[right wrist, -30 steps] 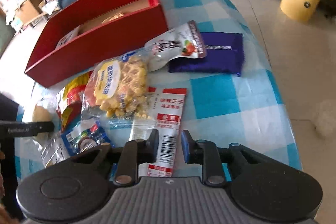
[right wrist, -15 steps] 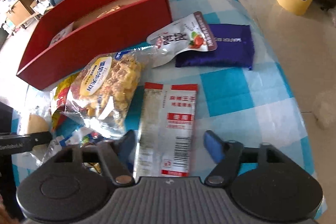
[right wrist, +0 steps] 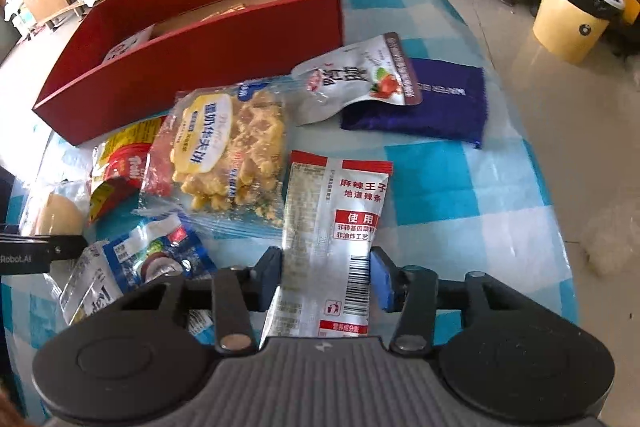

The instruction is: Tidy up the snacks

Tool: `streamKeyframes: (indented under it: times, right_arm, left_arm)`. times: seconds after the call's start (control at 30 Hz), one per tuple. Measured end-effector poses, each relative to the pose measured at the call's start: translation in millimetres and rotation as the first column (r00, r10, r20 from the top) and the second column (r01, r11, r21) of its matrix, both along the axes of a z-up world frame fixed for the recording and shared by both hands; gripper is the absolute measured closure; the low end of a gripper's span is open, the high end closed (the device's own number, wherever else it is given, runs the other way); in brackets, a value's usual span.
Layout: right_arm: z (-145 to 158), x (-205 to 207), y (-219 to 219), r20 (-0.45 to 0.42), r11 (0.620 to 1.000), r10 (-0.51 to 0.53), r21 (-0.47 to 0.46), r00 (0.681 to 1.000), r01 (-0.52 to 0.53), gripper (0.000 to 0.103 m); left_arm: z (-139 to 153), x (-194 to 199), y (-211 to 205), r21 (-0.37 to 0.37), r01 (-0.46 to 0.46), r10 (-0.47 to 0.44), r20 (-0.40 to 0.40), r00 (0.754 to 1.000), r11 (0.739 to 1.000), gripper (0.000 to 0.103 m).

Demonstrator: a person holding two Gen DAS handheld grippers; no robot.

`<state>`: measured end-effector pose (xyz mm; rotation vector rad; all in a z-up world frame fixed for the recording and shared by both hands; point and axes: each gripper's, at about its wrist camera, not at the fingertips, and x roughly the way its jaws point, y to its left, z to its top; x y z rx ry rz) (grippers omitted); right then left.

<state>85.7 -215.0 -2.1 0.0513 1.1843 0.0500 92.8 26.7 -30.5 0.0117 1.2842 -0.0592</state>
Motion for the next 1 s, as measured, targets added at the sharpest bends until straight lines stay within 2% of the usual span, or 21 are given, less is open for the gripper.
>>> streamKeyframes:
  times: [0.1, 0.2, 0.23, 0.27, 0.3, 0.43, 0.5, 0.53, 0.57, 0.67, 0.7, 0.73, 0.8, 0.87, 0.93, 1.0]
  right_arm:
    - [5.2, -7.7, -0.6, 0.002, 1.0, 0.013, -0.012, 1.0, -0.013, 0.059]
    - [14.8, -17.8, -3.9, 0.03, 1.0, 0.007, 0.0, 1.0, -0.007, 0.067]
    - [17.7, -20.1, -4.8, 0.039, 1.0, 0.002, -0.004, 0.999, -0.002, 0.078]
    - [19.4, -21.8, -6.5, 0.042, 1.0, 0.0, -0.003, 0.999, 0.0, 0.098]
    - [18.6, -21.4, -9.5, 0.029, 1.0, -0.009, 0.012, 1.0, 0.009, 0.098]
    - [11.7, -17.4, -14.6, 0.011, 0.998, -0.056, 0.024, 0.998, 0.056, 0.097]
    - [13.3, -14.4, -20.8, -0.01, 0.99, -0.091, 0.105, 0.996, 0.092, 0.082]
    - [13.0, -14.0, -22.7, -0.026, 0.984, -0.109, 0.141, 0.994, 0.111, 0.061]
    - [11.9, -13.7, -23.1, -0.035, 0.978, -0.122, 0.167, 0.992, 0.127, 0.046]
    - [2.7, -12.0, -5.6, -0.056, 0.987, -0.09, 0.126, 0.994, 0.097, 0.04]
    - [0.0, -12.8, 3.6, -0.047, 0.993, -0.065, 0.099, 0.997, 0.069, 0.035]
    - [-2.6, -14.6, 13.2, -0.03, 0.997, -0.033, 0.068, 0.999, 0.035, 0.025]
    - [-7.1, -21.0, 24.8, 0.001, 1.0, -0.002, -0.011, 1.0, 0.002, 0.025]
    - [-5.7, -27.9, 27.6, 0.002, 0.998, 0.027, -0.058, 1.0, -0.027, 0.038]
    - [-2.2, -34.1, 21.8, -0.003, 0.999, 0.027, -0.046, 1.0, -0.027, 0.055]
    - [0.2, -37.7, 16.8, -0.005, 0.999, 0.015, -0.049, 1.0, -0.015, 0.058]
  left_arm:
    - [3.8, -3.0, -0.2, -0.006, 0.007, -0.007, 0.004, 1.0, 1.0, 0.037]
    - [8.9, -7.1, -1.8, -0.011, 0.018, -0.018, 0.016, 1.0, 1.0, 0.037]
    - [11.3, -8.8, -2.7, -0.014, 0.023, -0.022, 0.022, 1.0, 1.0, 0.037]
    - [13.1, -9.7, -3.5, -0.015, 0.026, -0.025, 0.027, 0.999, 1.0, 0.037]
    - [14.7, -10.5, -4.4, -0.016, 0.03, -0.029, 0.032, 0.999, 0.999, 0.037]
    - [12.7, -10.8, -3.1, -0.01, 0.015, -0.015, 0.032, 0.999, 1.0, 0.037]
    - [6.7, -9.2, -1.2, -0.01, -0.002, 0.002, 0.017, 1.0, 1.0, 0.037]
    - [3.1, -8.5, -1.7, -0.009, -0.007, 0.007, 0.008, 1.0, 1.0, 0.036]
    - [1.4, -8.0, -2.3, -0.003, -0.01, 0.01, 0.006, 1.0, 1.0, 0.036]
    - [-1.1, -6.1, -7.1, 0.017, 0.001, -0.001, 0.007, 1.0, 1.0, 0.034]
    - [-2.3, -5.9, -8.7, 0.024, 0.004, -0.004, 0.006, 1.0, 1.0, 0.034]
    - [-3.4, -5.6, -9.6, 0.029, 0.008, -0.008, 0.004, 1.0, 1.0, 0.033]
    - [-4.1, -5.6, -9.0, 0.031, 0.011, -0.011, 0.004, 1.0, 0.999, 0.034]
    - [-4.3, -7.4, -6.8, 0.027, 0.01, -0.01, 0.005, 1.0, 1.0, 0.034]
    - [-5.1, -8.8, -7.5, 0.032, 0.018, -0.018, 0.007, 1.0, 0.999, 0.033]
    - [-4.8, -9.1, -9.4, 0.035, 0.022, -0.023, 0.007, 1.0, 0.999, 0.034]
